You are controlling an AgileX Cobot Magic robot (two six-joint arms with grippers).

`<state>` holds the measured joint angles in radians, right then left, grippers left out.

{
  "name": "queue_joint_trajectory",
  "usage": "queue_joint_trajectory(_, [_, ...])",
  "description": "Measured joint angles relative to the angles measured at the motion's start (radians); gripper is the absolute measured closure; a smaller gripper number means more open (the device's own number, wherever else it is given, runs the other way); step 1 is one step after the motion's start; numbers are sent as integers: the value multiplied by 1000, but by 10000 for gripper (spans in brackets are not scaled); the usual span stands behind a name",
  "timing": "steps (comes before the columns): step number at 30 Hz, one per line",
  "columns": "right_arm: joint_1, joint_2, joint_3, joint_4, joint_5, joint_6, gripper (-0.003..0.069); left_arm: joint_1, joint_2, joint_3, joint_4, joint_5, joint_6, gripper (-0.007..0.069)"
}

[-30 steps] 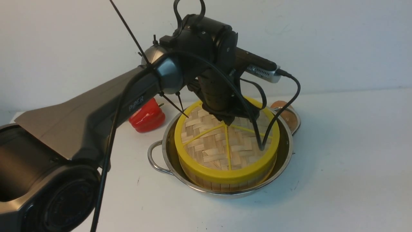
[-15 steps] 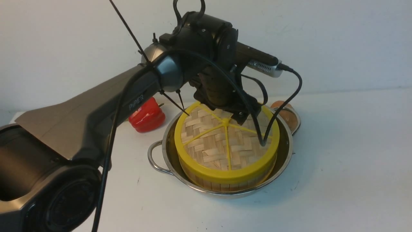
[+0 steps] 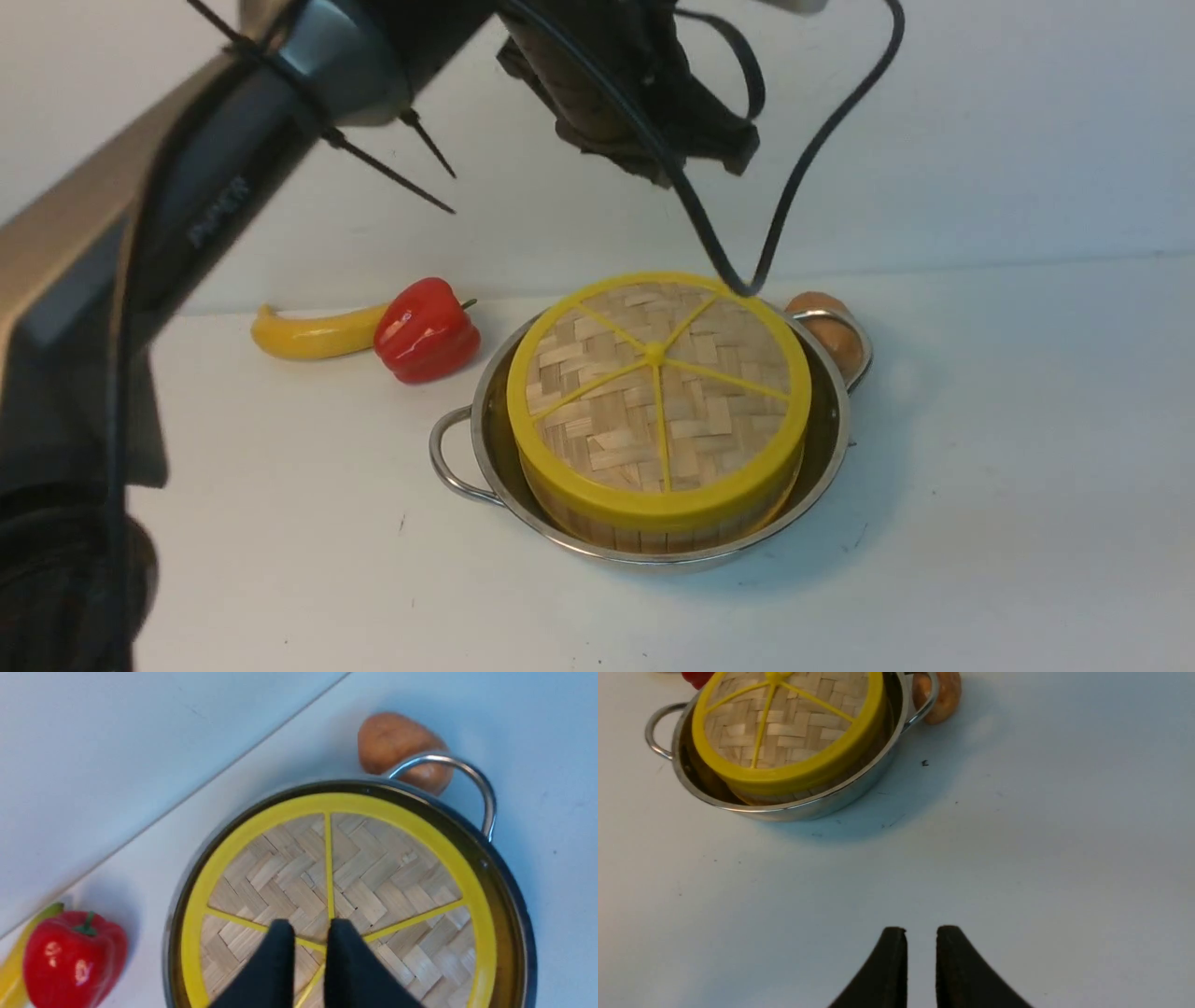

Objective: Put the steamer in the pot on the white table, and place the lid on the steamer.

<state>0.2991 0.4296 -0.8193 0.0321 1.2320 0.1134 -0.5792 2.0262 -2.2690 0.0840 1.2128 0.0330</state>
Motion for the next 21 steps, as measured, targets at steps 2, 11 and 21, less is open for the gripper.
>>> queue_joint_trajectory(2, [0,0,0,-32,0,0,546,0,-55,1,-1,0,1,622])
queue_joint_trajectory(11, [0,0,0,-130,-21,-4,636,0,-349,12,-1,1,31,646])
queue_joint_trajectory(21, [0,0,0,-163,-124,-39,665,0,-779,409,94,-8,29,646])
